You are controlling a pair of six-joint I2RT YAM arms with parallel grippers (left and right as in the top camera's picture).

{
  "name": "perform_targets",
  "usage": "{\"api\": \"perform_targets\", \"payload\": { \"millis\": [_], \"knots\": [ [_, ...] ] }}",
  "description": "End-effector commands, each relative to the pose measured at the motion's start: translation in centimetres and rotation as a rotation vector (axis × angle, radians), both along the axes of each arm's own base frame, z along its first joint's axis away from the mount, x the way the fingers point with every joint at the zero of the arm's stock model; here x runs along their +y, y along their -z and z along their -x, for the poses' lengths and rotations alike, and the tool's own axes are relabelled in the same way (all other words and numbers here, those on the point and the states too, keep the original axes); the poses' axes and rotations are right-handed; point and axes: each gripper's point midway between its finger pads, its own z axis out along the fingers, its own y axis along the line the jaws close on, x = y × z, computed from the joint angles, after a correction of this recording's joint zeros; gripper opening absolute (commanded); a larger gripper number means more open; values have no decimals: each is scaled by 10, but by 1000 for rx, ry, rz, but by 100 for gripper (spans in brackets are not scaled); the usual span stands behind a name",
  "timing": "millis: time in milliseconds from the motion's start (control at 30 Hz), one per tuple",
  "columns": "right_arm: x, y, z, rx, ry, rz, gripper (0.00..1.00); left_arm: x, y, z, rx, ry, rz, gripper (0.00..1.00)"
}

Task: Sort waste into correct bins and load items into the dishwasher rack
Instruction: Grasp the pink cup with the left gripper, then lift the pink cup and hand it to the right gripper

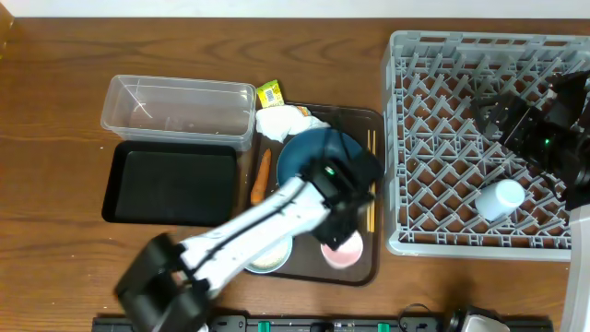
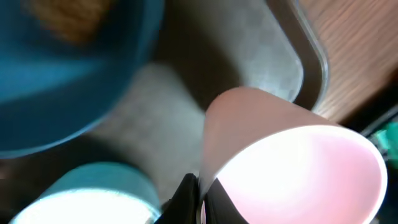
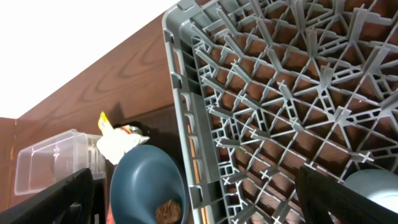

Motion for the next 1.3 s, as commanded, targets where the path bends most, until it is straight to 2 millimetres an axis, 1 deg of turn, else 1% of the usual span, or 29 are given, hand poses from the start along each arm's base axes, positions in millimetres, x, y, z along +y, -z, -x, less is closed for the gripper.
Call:
{"api": "perform_targets", "payload": {
  "millis": [0,67,100,167,200,267,333,433,500,600,633,667,800,900,1033,1267],
  "knots": [
    [3,-1,0,7,-1,-3,97,6,-80,-35,-133,-104,209,6],
    [6,0,1,9,-13,-7,97,20,-114,-53,-174,-181,326,6],
    [10,-1,1,1,-41,-6,97,29,-132,-63,-200,-228,398,6],
    [24,-5,1,-29,-129,-2,95,48,-161,-79,-231,-305,529,6],
    [36,-8,1,-55,-204,2,96,58,-178,-87,-235,-341,618,6],
    [62,-16,4,-122,-367,5,95,72,-206,-95,-212,-374,792,6],
    [96,-27,13,-209,-563,-18,94,85,-234,-99,-154,-378,985,6],
    [142,-46,29,-341,-800,-62,94,99,-254,-100,-80,-361,1155,6],
    [166,-58,37,-422,-915,-81,94,103,-260,-100,-36,-352,1218,6],
    [195,-72,46,-535,-1046,-75,94,100,-267,-96,39,-321,1296,6],
    [202,-75,50,-562,-1079,-73,94,99,-270,-94,63,-306,1323,6],
    [213,-80,57,-611,-1141,-72,95,97,-274,-91,89,-288,1351,6],
    [241,-91,81,-751,-1312,-66,96,94,-277,-87,116,-268,1372,6],
    [250,-93,88,-805,-1366,-43,96,91,-277,-85,123,-259,1371,6],
    [258,-97,93,-841,-1397,-43,98,85,-277,-81,139,-239,1369,6],
    [271,-109,97,-923,-1431,-34,99,67,-275,-70,174,-185,1352,6]
  ]
}}
